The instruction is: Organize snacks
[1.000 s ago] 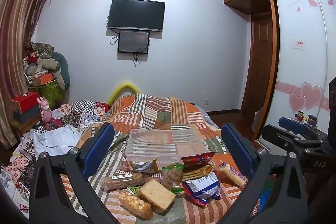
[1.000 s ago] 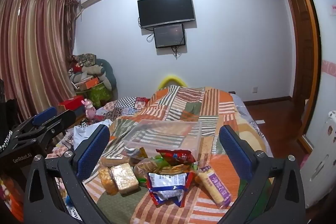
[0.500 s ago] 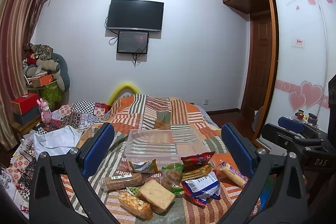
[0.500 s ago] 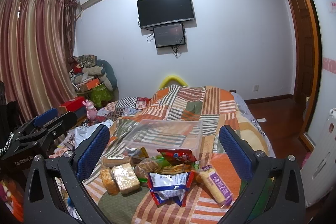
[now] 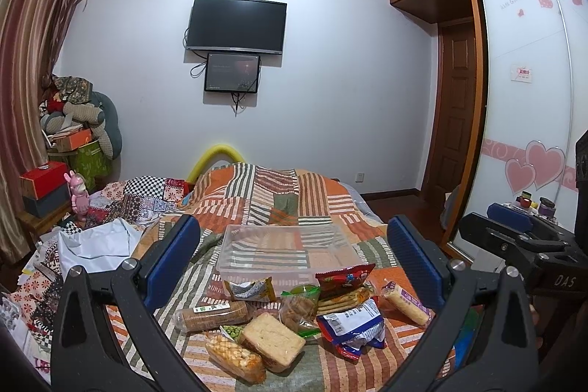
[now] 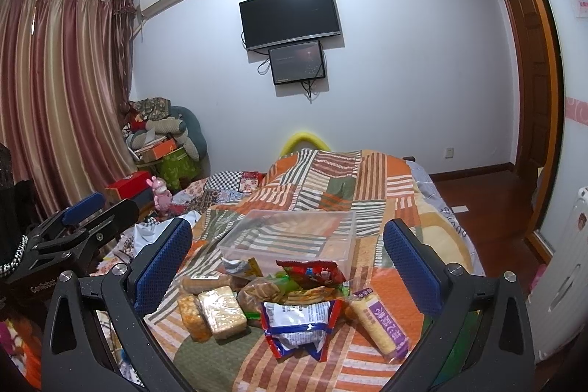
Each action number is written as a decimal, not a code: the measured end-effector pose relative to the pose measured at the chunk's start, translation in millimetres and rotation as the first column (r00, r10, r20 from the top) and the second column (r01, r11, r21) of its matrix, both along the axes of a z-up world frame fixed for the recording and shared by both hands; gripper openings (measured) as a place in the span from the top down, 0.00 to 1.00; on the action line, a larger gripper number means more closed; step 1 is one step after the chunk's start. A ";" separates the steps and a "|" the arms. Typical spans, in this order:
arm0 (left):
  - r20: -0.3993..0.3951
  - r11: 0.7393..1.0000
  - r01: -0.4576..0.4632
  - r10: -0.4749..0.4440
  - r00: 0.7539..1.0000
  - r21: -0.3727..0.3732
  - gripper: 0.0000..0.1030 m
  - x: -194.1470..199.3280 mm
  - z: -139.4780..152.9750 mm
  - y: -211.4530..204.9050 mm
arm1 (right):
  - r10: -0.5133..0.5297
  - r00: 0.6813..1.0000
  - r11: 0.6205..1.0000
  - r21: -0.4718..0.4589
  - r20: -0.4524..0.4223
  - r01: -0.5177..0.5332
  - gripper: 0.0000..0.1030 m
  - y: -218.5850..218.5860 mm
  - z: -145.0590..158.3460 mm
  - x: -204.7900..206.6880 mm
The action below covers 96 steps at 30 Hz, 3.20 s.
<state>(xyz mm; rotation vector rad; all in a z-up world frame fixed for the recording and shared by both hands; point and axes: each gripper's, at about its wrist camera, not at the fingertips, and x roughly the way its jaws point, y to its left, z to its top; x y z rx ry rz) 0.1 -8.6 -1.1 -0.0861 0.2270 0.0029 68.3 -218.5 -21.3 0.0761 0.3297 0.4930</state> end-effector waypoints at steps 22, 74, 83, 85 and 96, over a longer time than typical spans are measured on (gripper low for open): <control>-0.017 1.000 0.002 -0.002 1.000 -0.018 0.00 1.8 -3.4 1.7 | 0.006 1.000 1.000 0.010 -0.011 -0.006 0.00 1.5 -1.9 1.2; -0.553 0.998 -0.035 0.004 0.833 -0.045 0.43 70.1 -135.5 57.7 | -0.116 0.921 0.988 -0.142 -0.373 0.067 0.26 -52.3 -102.5 75.5; -0.632 0.994 -0.075 0.006 0.775 -0.082 0.42 80.4 -166.8 65.0 | -0.111 0.887 0.983 -0.178 -0.449 0.032 0.26 -51.9 -125.6 87.1; -0.635 0.992 -0.084 0.008 0.772 -0.089 0.40 81.8 -169.0 67.9 | -0.108 0.881 0.982 -0.185 -0.460 0.024 0.26 -49.4 -129.9 90.2; -0.631 0.990 -0.134 0.070 0.773 -0.054 0.28 81.7 -175.1 91.0 | -0.115 0.850 0.977 -0.211 -0.514 0.004 0.26 -48.3 -149.2 108.2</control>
